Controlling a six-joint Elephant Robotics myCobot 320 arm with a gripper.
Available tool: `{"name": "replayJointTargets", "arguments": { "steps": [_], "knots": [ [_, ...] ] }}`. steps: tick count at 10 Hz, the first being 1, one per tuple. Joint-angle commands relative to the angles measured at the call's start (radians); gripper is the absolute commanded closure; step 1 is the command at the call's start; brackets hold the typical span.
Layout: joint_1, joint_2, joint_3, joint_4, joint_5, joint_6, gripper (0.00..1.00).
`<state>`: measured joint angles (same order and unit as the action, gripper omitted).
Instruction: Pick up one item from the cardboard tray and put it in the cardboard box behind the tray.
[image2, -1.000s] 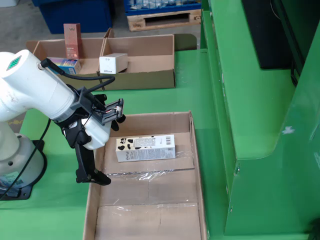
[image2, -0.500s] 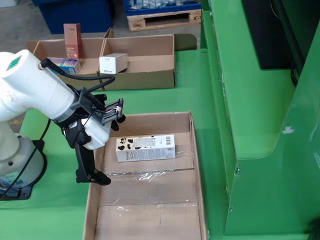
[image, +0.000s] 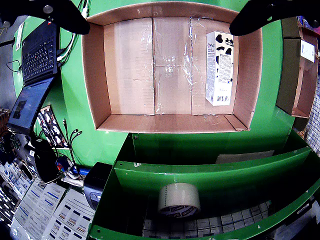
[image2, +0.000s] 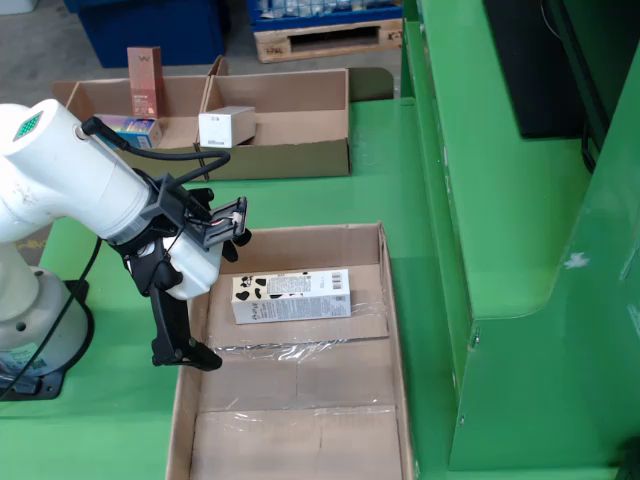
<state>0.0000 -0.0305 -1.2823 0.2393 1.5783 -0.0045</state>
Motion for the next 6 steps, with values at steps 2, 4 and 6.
{"name": "replayJointTargets", "arguments": {
  "steps": [2,4,6],
  "knots": [
    [-0.001,0.017,0.026,0.012,-0.001,0.000,0.00],
    [-0.001,0.017,0.026,0.012,-0.001,0.000,0.00],
    [0.093,0.052,-0.034,0.034,-0.029,0.040,0.00]
  ]
}}
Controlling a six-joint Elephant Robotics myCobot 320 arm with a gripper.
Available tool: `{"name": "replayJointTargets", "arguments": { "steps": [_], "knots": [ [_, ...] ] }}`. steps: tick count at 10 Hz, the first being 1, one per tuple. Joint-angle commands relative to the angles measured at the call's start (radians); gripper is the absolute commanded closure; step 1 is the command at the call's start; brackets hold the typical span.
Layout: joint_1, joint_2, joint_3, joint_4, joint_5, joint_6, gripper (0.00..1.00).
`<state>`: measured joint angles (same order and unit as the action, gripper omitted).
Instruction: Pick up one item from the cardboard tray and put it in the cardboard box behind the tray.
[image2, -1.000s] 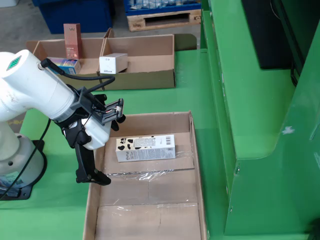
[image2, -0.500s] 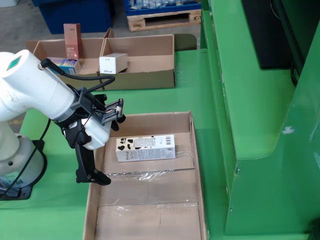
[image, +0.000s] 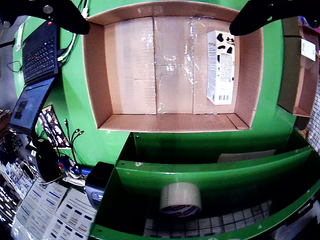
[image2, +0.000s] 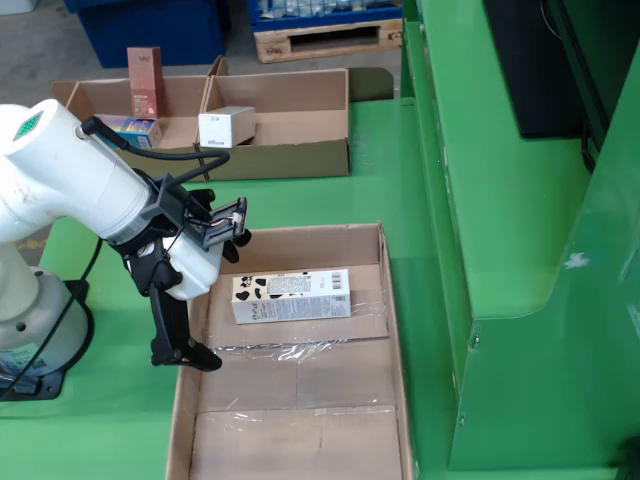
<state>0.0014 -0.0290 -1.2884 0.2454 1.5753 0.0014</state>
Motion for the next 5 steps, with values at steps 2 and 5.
{"name": "replayJointTargets", "arguments": {
  "steps": [2,5],
  "knots": [
    [0.189,0.095,-0.090,0.037,-0.057,0.077,0.00],
    [0.282,0.117,-0.101,0.016,-0.094,0.118,0.00]
  ]
}}
